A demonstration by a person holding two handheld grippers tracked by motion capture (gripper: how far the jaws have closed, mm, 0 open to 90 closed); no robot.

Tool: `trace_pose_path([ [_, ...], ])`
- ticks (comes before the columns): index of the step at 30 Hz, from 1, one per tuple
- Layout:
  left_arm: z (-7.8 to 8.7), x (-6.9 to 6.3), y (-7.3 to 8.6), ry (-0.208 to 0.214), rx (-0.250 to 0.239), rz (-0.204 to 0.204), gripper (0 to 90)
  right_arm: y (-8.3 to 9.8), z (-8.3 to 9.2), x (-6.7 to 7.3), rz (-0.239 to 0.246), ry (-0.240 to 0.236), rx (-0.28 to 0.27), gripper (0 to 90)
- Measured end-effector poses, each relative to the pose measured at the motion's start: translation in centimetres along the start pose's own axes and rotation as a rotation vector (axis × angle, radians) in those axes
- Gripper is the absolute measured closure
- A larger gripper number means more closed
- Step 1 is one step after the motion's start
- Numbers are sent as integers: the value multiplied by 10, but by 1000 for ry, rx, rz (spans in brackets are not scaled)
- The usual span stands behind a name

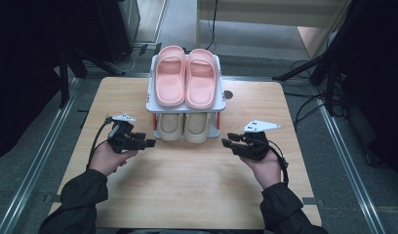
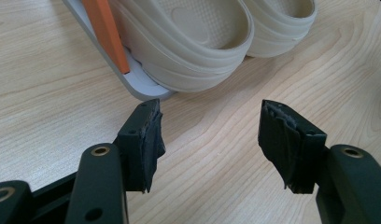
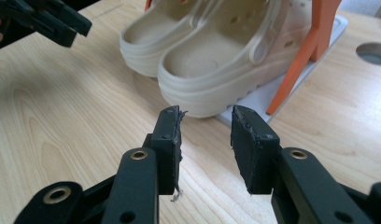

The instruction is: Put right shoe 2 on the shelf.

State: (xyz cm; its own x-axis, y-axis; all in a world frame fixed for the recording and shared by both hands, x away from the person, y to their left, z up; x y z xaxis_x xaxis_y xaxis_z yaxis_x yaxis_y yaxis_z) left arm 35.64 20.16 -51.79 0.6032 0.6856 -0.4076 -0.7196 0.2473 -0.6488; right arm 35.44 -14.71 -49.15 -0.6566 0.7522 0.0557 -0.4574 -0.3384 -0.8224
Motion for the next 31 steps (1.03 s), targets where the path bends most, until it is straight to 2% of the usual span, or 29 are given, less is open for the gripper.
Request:
trace_pose_path([
  [5, 1, -2, 1, 9, -3, -6, 398, 8, -8, -4, 13, 6, 9, 625],
  [10, -1, -4, 3, 3, 20, -22, 398, 9, -15, -11, -13, -2, 21, 604],
  [14, -2, -6, 6, 3, 22, -30, 398, 8, -20, -13, -16, -8, 22, 589],
  [20, 0, -5, 7, -3, 15, -25, 397, 7, -21, -14, -20, -10, 27, 588],
  [26, 1, -5, 9, -19, 21, -59, 408, 7, -21, -13, -20, -14, 34, 584],
  [31, 1, -5, 9, -20, 11, -49, 399, 7, -21, -14, -22, -15, 36, 569],
])
Point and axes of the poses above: each handheld gripper's, and its own axes: z roughly backward along the jaws, y roughly out of its underside, x roughly to its left, the point moved 5 cm from there along -z, roughly forward along the jaws, and after that the axes turned 9 degrees about y, right-handed, at the moved point
